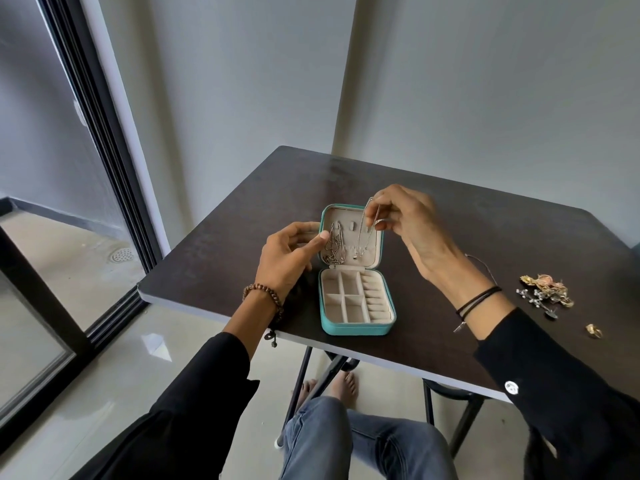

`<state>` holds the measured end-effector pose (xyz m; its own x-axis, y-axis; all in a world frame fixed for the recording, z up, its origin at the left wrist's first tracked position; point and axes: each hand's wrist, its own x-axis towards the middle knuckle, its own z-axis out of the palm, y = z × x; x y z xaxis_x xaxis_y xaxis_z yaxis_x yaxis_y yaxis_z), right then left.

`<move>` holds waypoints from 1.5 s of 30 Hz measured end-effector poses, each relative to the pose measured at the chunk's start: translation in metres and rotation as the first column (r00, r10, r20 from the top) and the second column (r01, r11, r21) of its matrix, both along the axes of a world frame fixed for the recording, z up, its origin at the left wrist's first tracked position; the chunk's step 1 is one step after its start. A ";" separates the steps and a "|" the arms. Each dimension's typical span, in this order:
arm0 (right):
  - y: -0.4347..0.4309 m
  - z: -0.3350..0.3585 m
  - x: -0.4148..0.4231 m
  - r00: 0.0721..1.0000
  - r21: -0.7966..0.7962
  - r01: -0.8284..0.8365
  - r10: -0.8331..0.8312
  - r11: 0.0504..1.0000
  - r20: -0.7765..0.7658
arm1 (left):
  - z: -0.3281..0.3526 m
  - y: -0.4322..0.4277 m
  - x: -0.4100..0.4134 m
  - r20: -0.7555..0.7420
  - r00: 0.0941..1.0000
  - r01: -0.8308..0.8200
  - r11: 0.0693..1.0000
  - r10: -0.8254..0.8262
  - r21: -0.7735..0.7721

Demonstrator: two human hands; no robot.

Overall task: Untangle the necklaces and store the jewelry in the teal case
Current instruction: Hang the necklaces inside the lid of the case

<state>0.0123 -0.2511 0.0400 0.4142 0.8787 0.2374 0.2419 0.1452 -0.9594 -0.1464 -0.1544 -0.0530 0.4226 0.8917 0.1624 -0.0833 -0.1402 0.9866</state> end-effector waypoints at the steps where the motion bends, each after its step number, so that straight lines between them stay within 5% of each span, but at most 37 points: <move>1: 0.001 0.000 0.000 1.000 -0.002 -0.003 0.003 1.000 0.003 | 0.000 0.001 0.000 0.003 1.000 0.000 1.000 0.000 0.001; 24: 0.000 -0.009 -0.002 0.997 -0.074 -0.024 0.029 0.997 0.074 | 0.002 0.001 0.001 0.019 1.000 0.001 1.000 -0.001 0.003; 31: -0.005 -0.009 0.002 0.966 -0.110 0.021 0.009 0.994 0.259 | 0.004 0.000 -0.001 0.025 1.000 0.001 1.000 -0.001 0.010; 37: -0.010 -0.012 0.005 0.873 -0.058 0.042 -0.009 0.997 0.488 | 0.005 -0.003 -0.002 0.045 0.999 0.010 1.000 -0.010 0.014; 45: -0.003 -0.032 0.009 0.465 0.142 0.114 -0.179 0.983 0.867 | 0.005 -0.005 -0.003 0.061 0.998 0.021 1.000 -0.022 0.011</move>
<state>0.0215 -0.2543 0.0077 0.0848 0.7978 0.5969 0.9712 0.0676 -0.2283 -0.1497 -0.1589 -0.0481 0.4308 0.8806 0.1973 -0.1460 -0.1478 0.9782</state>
